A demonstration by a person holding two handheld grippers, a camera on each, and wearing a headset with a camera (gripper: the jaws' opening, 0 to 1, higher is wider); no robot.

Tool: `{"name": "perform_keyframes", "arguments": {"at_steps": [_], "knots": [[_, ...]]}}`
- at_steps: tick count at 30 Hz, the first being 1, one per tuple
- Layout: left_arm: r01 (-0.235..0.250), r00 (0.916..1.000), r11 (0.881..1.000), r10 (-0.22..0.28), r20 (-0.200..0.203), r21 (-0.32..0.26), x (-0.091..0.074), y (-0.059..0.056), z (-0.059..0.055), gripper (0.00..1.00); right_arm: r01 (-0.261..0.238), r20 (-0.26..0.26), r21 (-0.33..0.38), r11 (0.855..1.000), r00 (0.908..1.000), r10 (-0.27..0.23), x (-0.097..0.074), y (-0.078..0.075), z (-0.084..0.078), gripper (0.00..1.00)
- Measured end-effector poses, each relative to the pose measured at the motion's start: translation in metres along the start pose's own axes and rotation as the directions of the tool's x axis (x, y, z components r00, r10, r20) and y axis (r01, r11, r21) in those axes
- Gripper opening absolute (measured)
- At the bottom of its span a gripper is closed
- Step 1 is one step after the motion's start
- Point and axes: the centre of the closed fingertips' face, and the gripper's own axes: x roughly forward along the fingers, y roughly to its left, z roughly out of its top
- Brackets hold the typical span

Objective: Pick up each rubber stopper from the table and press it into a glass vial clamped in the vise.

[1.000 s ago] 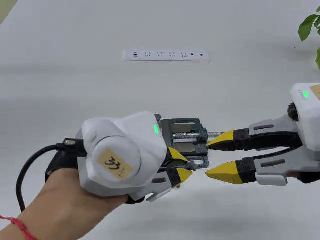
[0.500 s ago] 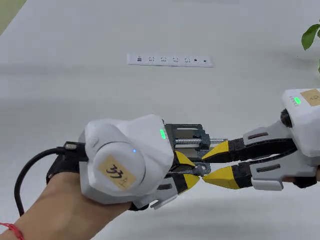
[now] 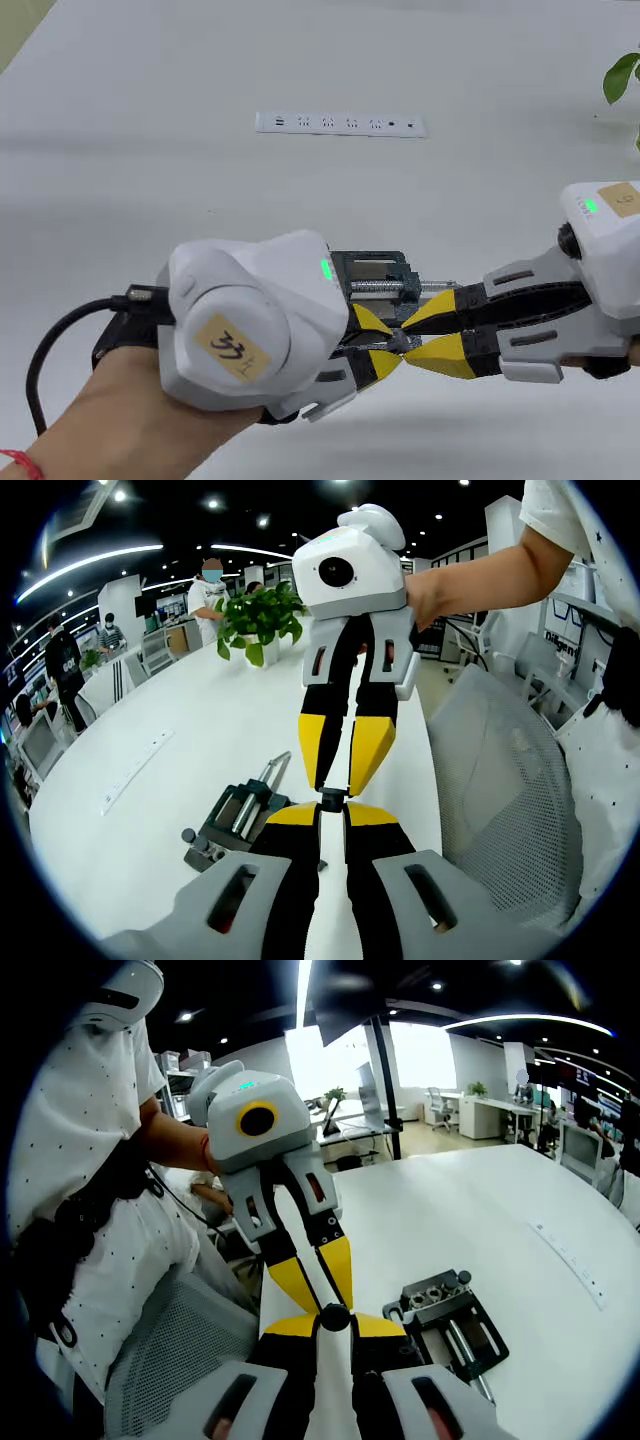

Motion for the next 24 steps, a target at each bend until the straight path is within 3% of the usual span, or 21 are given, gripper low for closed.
{"name": "perform_keyframes", "arguments": {"at_steps": [24], "knots": [[0.02,0.9998,1.0,-0.02,0.003,-0.011,-0.0017,0.001,0.0002,0.05,-0.015,-0.006,-0.029,0.999,0.9999,0.015,0.0004,0.0017,0.0038,0.07]]}}
